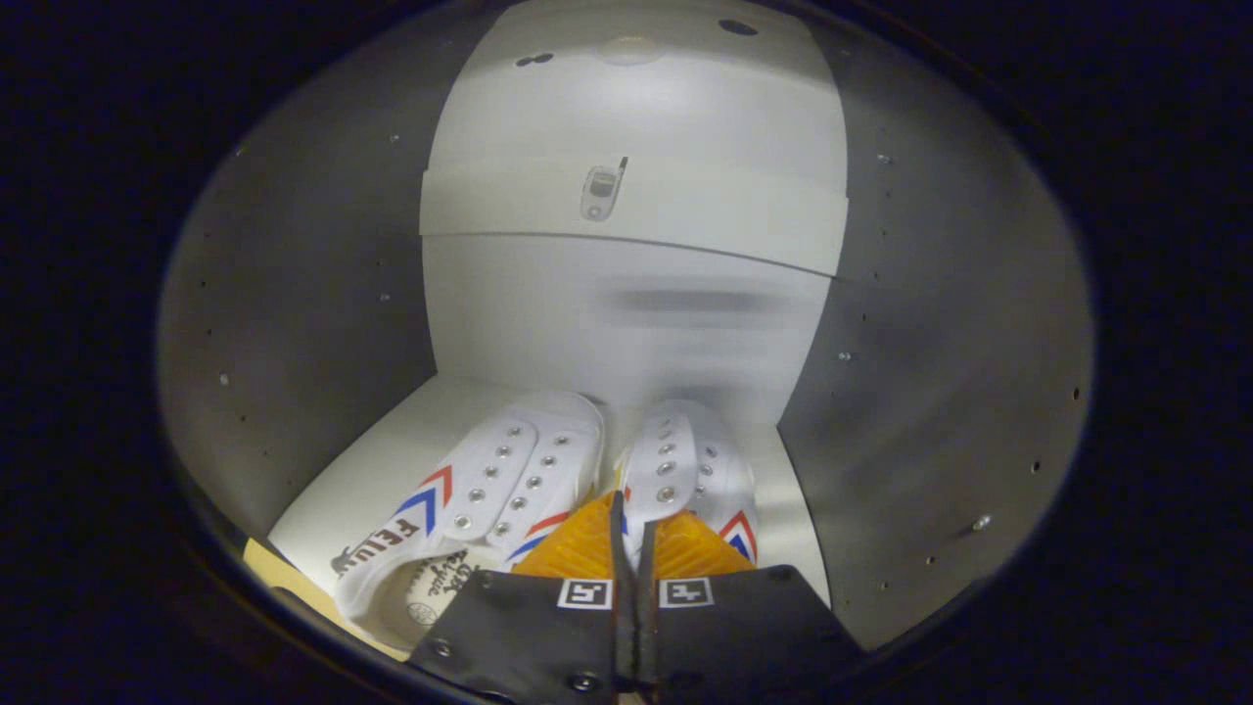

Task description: Open the shoe cabinet door, grab the shoes and put them into the shoe cabinet, then close the shoe cabinet door.

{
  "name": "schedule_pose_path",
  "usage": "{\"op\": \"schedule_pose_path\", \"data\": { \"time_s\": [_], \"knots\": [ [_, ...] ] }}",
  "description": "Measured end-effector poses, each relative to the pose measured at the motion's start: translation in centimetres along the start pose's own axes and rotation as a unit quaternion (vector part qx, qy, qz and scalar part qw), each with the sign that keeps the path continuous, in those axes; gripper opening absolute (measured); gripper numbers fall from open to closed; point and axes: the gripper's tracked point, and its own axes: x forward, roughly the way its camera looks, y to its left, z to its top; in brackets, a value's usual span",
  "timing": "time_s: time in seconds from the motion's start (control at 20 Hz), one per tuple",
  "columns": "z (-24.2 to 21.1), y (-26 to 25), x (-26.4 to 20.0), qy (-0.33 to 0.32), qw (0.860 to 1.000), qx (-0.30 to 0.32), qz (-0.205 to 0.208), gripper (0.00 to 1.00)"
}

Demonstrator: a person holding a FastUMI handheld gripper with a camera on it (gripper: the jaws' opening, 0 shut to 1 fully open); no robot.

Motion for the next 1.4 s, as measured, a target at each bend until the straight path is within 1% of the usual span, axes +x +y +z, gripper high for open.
{"op": "schedule_pose_path", "data": {
  "time_s": [0.25,0.35,0.4,0.45,0.6,0.7,0.8,0.85,1.0,1.15,1.4],
  "knots": [
    [-1.0,-0.1,0.5,0.022,1.000,0.010,0.015,0.03],
    [-1.5,-0.3,0.2,0.028,0.999,0.016,0.006,0.04],
    [-1.5,-0.4,-0.2,0.028,0.999,0.016,0.003,0.07],
    [-1.4,-0.6,-0.3,0.026,1.000,0.011,-0.007,0.14],
    [-1.2,-0.8,-1.8,0.015,1.000,0.000,-0.022,0.18],
    [-0.9,-0.8,-2.7,0.002,1.000,0.008,-0.025,0.25],
    [-1.1,-1.0,-4.2,-0.001,0.999,0.021,-0.027,0.30],
    [-1.0,-1.1,-4.9,-0.007,0.999,0.028,-0.029,0.30],
    [0.3,-1.1,-8.2,-0.041,0.998,0.030,-0.037,0.29],
    [1.4,0.1,-12.8,-0.072,0.996,0.035,-0.036,0.29],
    [2.1,4.4,-23.9,-0.137,0.988,0.069,-0.007,0.29]
  ]
}}
